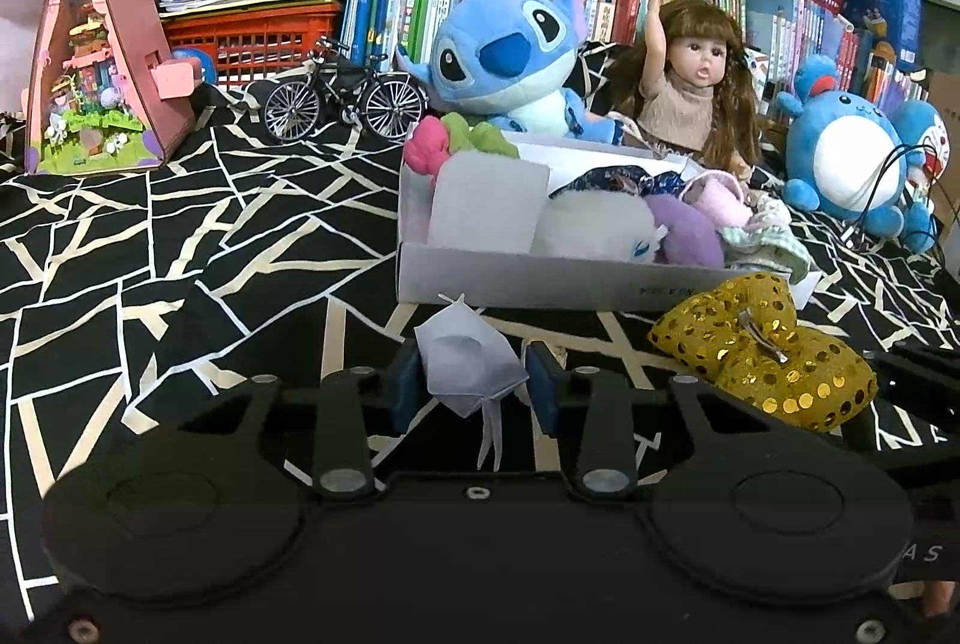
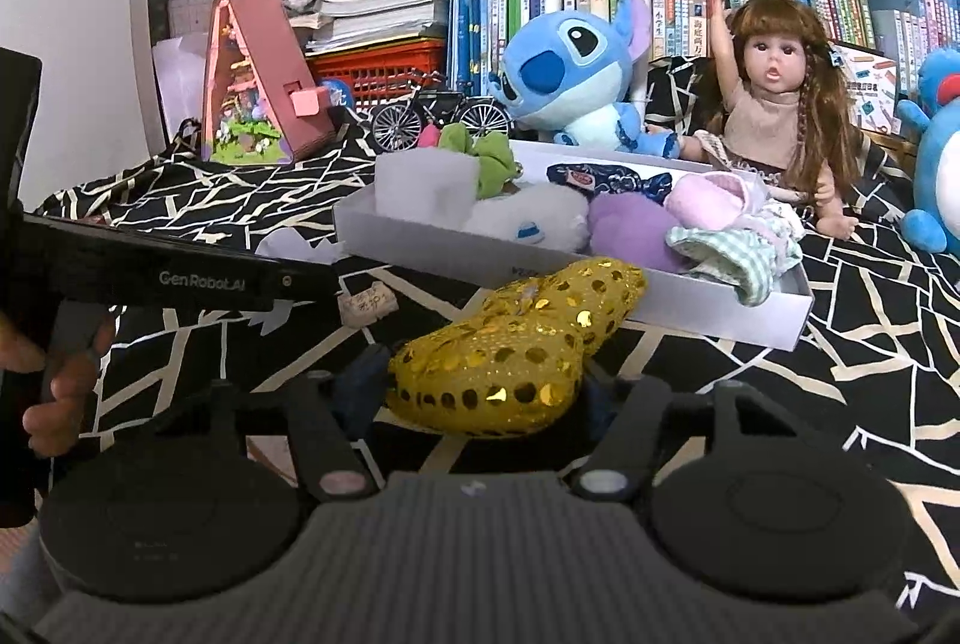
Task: Organize soft objects
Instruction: 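Lower the left tool onto the white tissue item while the right tool reaches the gold sequin bag, then lift the tissue item with the left tool while the right tool carries the gold bag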
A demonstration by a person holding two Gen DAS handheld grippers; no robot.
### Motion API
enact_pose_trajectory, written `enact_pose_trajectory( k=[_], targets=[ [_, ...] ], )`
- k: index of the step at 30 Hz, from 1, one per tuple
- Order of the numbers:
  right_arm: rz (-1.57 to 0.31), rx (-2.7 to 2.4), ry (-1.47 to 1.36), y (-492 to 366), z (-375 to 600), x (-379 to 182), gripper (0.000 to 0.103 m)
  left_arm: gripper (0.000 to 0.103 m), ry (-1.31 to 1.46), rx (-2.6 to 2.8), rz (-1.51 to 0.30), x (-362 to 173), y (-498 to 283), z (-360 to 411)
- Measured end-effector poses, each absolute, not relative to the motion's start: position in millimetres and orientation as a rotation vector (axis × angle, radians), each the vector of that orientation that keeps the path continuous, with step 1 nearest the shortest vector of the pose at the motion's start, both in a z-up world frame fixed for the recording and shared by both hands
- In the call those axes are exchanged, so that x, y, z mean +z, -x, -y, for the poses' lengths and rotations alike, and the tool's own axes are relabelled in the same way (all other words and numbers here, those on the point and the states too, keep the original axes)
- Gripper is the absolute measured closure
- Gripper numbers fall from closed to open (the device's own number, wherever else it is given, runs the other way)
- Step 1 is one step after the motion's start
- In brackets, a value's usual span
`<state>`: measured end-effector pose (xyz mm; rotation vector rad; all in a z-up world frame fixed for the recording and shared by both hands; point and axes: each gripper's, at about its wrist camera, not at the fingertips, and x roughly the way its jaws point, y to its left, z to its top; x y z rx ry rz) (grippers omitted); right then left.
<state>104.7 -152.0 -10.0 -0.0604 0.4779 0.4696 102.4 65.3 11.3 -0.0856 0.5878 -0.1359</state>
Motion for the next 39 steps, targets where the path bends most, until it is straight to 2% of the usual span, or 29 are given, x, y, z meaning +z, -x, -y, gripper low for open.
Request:
enact_pose_trajectory(
  k=[39],
  targets=[
    [-0.332,0.435,0.015,-110,176,33,0.039,0.068,0.078,-0.207,-0.471,64,-114,-44]
  ],
)
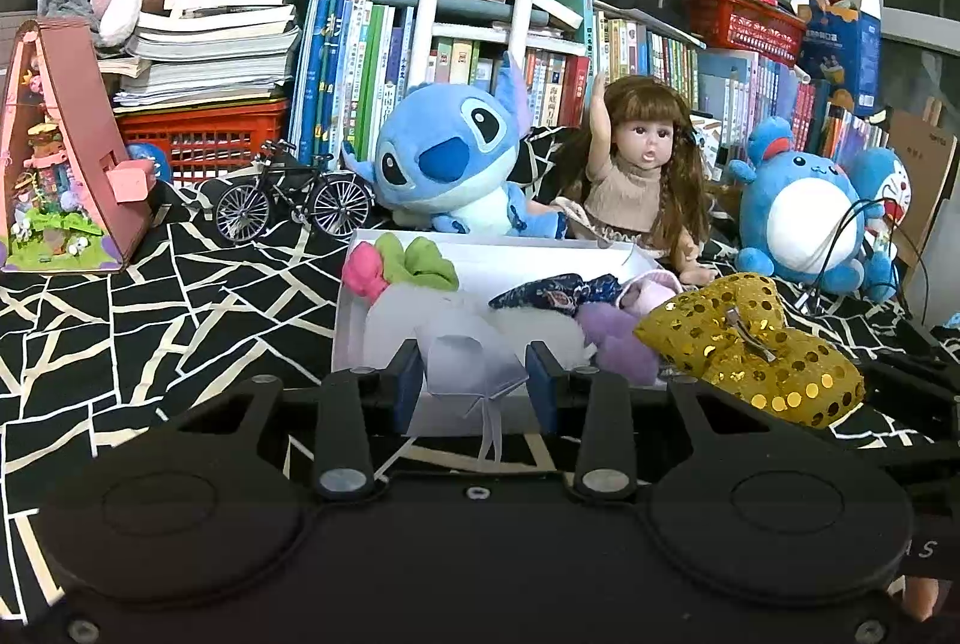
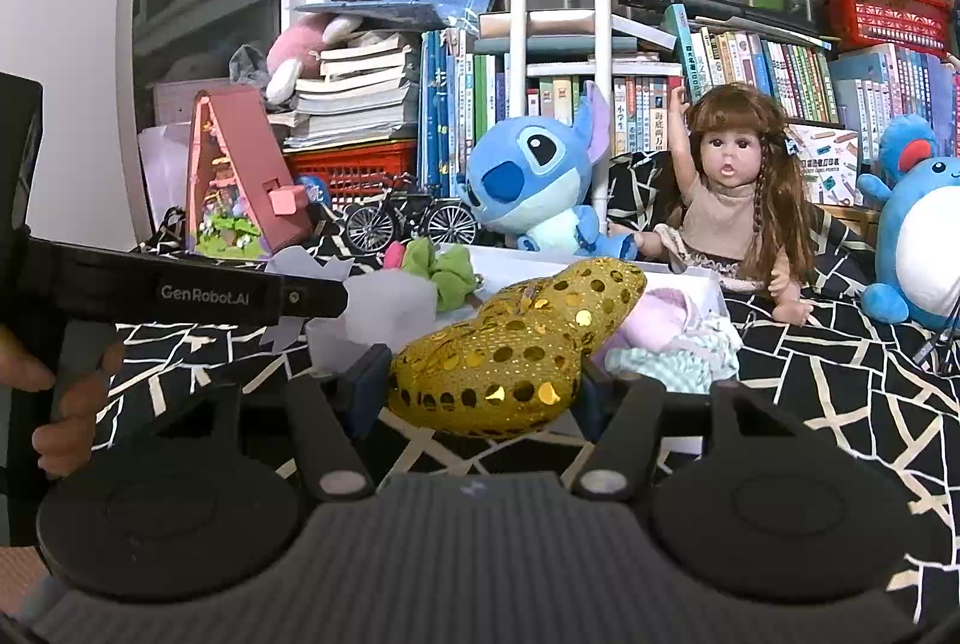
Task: Organize soft objects
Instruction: 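Lift the tissue item with the left tool while the right tool carries the gold bag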
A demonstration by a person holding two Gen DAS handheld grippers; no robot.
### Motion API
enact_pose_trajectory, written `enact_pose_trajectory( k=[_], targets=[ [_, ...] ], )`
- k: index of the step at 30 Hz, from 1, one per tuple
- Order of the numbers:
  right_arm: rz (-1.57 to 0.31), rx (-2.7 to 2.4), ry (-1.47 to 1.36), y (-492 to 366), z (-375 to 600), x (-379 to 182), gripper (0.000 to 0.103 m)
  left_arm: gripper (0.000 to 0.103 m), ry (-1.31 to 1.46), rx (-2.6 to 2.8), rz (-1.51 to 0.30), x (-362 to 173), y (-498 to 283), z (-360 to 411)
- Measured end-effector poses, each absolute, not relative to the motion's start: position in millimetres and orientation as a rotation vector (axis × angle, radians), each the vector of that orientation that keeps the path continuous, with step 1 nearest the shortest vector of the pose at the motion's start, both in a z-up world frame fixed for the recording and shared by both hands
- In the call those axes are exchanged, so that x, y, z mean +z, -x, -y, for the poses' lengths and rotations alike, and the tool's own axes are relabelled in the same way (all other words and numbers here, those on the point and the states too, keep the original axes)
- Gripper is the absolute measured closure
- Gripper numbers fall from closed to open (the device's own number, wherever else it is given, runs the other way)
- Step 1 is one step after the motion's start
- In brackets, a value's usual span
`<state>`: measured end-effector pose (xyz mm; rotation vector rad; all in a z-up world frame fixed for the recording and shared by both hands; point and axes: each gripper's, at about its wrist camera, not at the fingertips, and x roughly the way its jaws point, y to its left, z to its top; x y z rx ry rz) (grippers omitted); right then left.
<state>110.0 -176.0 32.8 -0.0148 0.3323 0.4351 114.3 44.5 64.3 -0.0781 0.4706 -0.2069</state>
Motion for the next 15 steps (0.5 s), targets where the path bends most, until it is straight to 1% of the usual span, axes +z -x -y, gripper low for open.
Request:
enact_pose_trajectory(
  k=[15],
  targets=[
    [-0.304,0.423,0.028,-137,181,48,0.039,0.068,0.127,-0.225,-0.497,72,-148,-43]
  ],
)
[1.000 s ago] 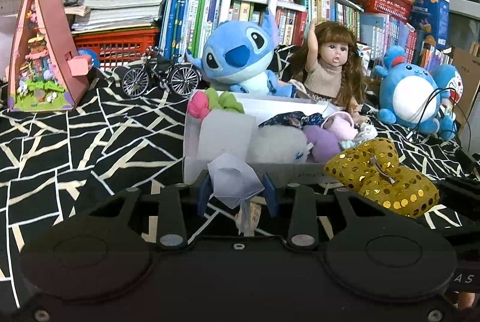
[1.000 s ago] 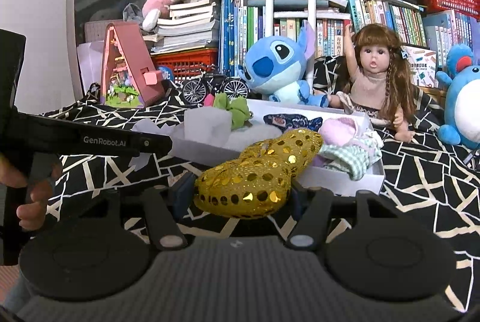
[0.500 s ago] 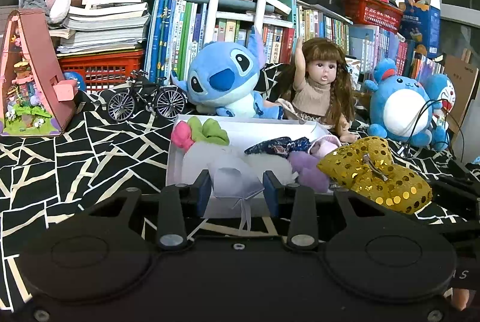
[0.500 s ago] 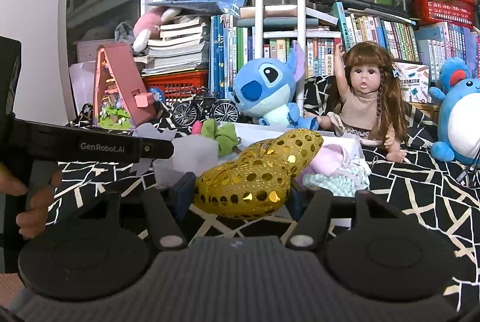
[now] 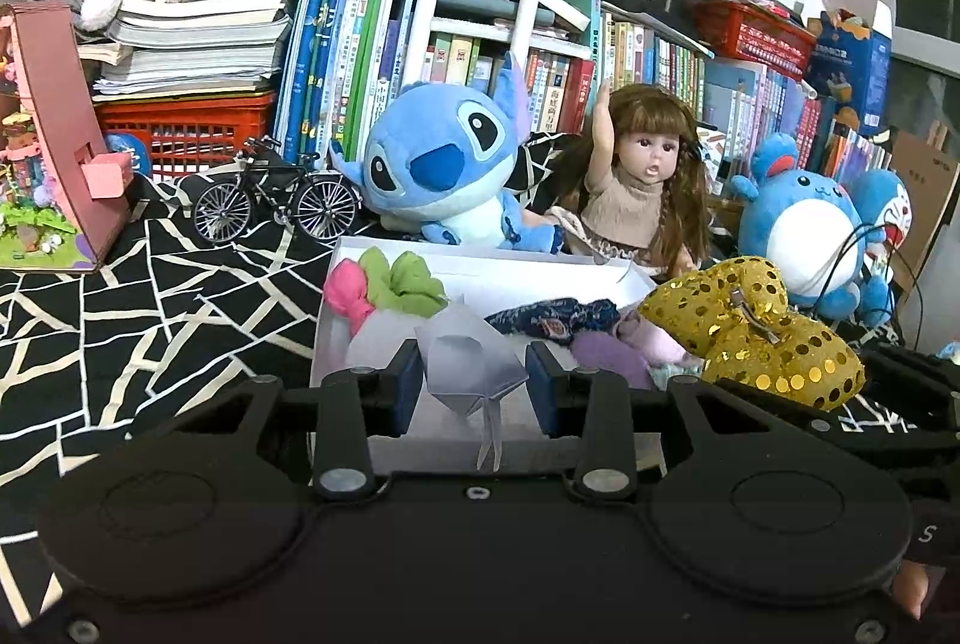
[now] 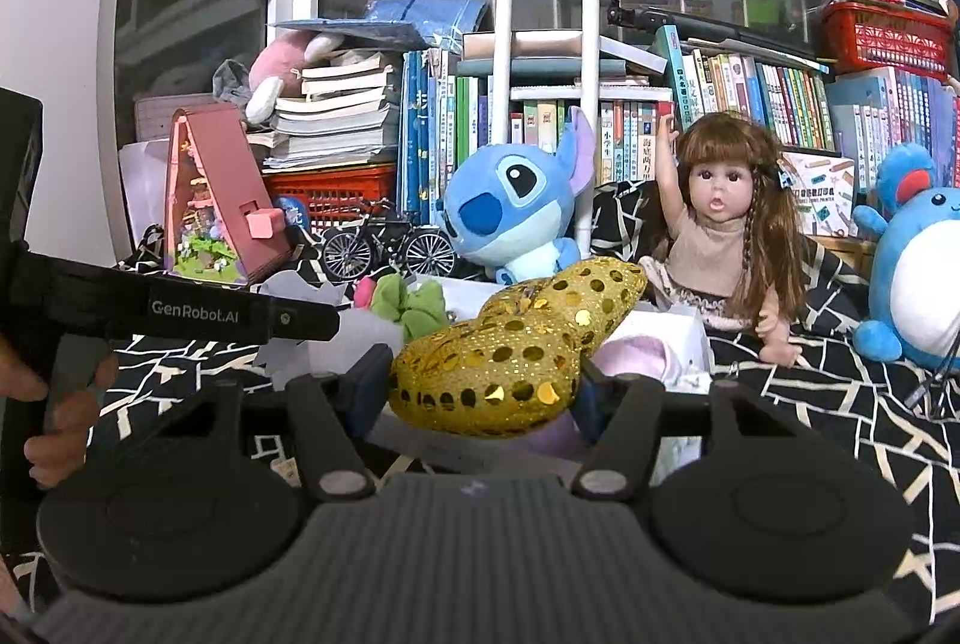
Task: Organize soft objects
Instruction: 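Lift the tissue item with the left tool while the right tool carries the gold bag, then open both tools to drop the tissue item and gold bag into the box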
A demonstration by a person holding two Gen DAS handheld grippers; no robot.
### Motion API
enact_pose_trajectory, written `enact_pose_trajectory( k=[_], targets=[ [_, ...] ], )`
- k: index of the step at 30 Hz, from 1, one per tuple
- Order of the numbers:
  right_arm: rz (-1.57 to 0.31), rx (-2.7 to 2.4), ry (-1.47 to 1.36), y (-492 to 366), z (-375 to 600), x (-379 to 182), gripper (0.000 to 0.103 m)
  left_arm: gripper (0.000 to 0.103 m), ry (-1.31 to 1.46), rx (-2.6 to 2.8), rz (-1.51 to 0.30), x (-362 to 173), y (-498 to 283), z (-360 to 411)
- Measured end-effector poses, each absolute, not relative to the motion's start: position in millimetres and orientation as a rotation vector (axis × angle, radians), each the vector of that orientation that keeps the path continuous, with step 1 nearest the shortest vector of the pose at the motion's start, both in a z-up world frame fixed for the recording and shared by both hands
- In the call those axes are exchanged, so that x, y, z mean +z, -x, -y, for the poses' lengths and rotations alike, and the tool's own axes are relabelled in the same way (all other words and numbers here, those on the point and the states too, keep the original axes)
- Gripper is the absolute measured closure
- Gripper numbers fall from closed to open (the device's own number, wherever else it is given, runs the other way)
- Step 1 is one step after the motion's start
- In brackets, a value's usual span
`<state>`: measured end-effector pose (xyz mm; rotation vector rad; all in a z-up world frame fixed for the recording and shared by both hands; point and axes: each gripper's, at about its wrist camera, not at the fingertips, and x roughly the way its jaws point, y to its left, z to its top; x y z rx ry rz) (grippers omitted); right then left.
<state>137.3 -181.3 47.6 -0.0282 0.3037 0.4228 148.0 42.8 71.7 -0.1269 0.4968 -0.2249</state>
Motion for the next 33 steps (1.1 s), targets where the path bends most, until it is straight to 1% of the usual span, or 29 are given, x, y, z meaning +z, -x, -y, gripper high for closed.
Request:
enact_pose_trajectory(
  k=[4,11,15,23,33],
  targets=[
    [-0.32,0.436,0.009,-156,185,55,0.039,0.068,0.134,-0.236,-0.505,78,-169,-40],
    [-0.434,0.463,-0.203,-219,206,79,0.039,0.068,0.208,-0.254,-0.587,90,-232,-35],
    [-0.527,0.462,-0.319,-260,214,82,0.039,0.068,0.211,-0.257,-0.649,85,-270,-25],
    [-0.686,0.42,-0.466,-316,217,59,0.039,0.067,0.199,-0.234,-0.736,62,-315,-10],
    [-0.757,0.368,-0.488,-343,212,32,0.039,0.067,0.134,-0.219,-0.775,40,-323,5]
  ],
)
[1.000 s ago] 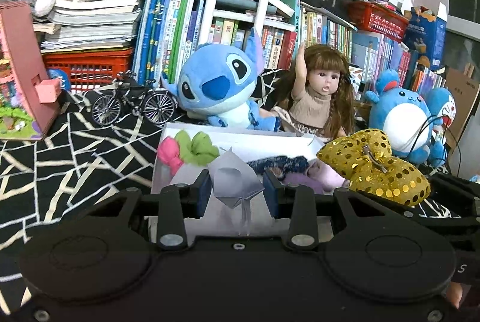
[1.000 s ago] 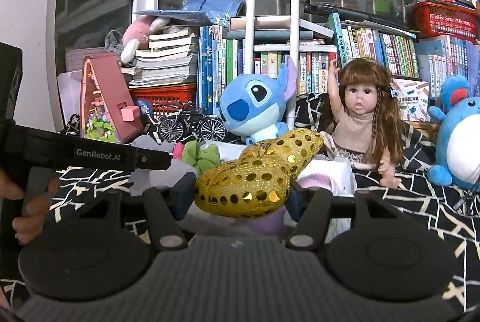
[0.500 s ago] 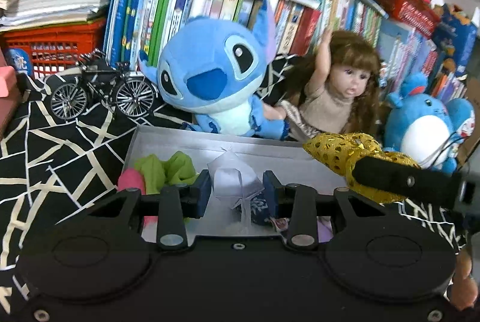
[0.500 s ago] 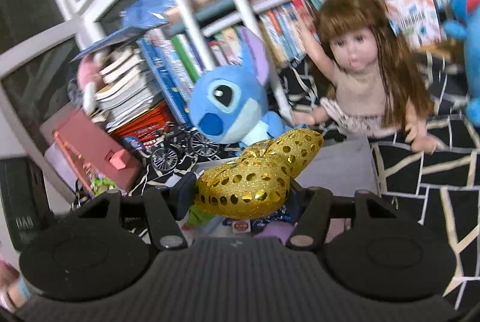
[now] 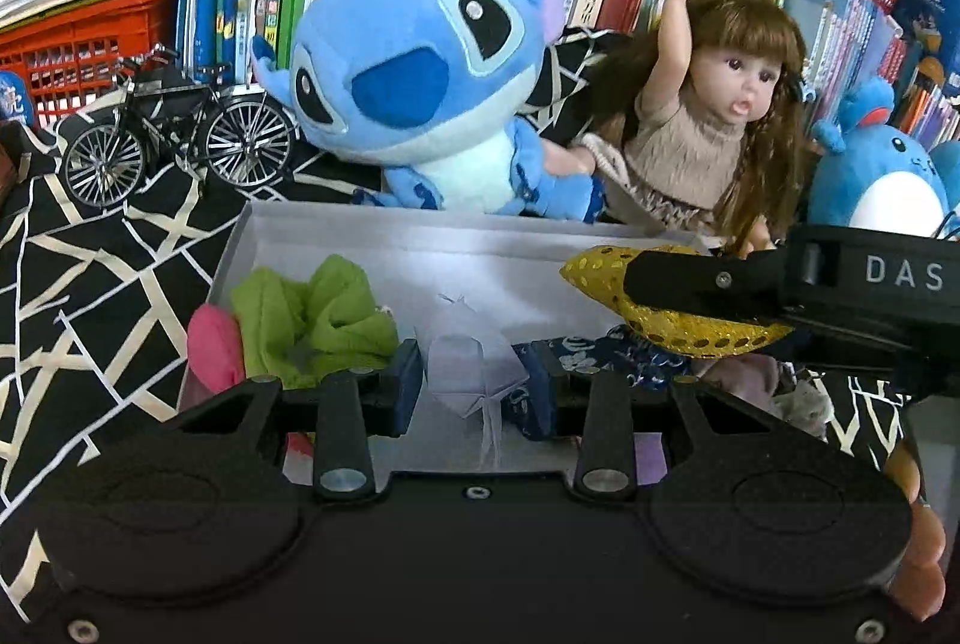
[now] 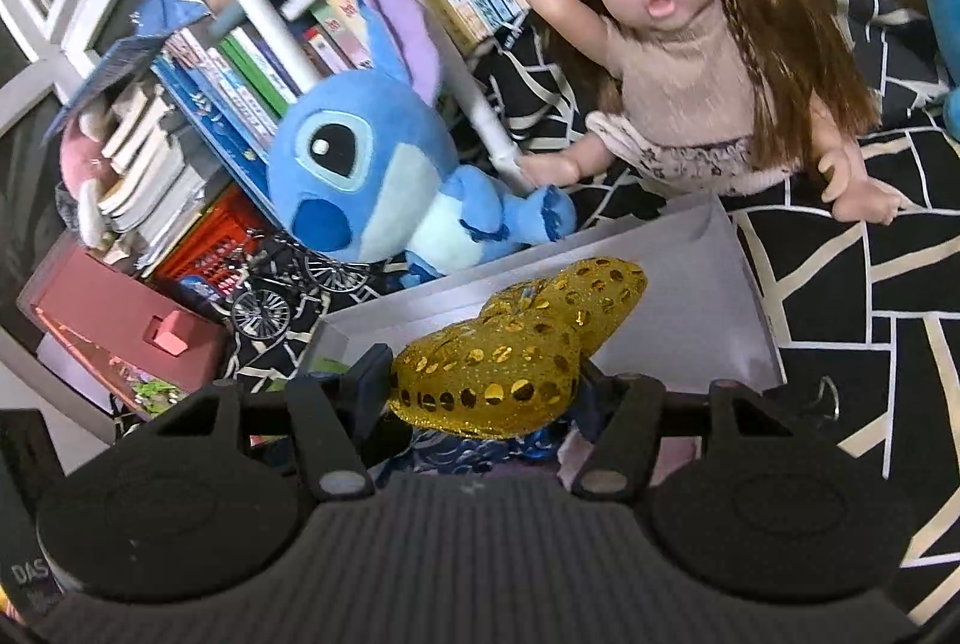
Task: Organize soft objects
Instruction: 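Open both tools to drop the tissue item and gold bag into the box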
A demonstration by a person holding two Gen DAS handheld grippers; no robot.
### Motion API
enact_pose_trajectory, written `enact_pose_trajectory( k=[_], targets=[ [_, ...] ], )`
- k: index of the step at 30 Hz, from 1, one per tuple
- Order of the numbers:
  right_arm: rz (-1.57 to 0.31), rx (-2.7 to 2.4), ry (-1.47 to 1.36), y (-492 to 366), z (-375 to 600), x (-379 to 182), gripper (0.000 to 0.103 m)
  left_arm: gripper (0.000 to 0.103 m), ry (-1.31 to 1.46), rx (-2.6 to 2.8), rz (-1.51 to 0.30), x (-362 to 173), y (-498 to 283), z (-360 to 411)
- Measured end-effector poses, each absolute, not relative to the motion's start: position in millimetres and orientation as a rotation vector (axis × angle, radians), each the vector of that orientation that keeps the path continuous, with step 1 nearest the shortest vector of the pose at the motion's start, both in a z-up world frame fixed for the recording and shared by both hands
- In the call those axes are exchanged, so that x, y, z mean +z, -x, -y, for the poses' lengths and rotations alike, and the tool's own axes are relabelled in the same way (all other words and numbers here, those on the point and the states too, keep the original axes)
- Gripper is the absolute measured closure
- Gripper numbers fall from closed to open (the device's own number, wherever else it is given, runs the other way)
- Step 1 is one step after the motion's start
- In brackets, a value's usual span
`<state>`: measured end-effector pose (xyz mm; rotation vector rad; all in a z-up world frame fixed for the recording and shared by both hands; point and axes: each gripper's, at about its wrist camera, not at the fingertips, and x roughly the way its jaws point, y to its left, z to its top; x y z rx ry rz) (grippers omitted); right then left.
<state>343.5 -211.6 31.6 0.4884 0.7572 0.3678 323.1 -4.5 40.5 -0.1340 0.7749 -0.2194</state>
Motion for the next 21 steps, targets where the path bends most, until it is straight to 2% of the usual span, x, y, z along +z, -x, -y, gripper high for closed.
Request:
enact_pose_trajectory(
  k=[12,21],
  targets=[
    [-0.774,0.356,-0.535,-350,214,19,0.036,0.065,0.113,-0.215,-0.774,35,-324,8],
    [-0.76,0.375,-0.565,-340,218,21,0.025,0.048,0.127,-0.203,-0.777,40,-316,7]
  ],
)
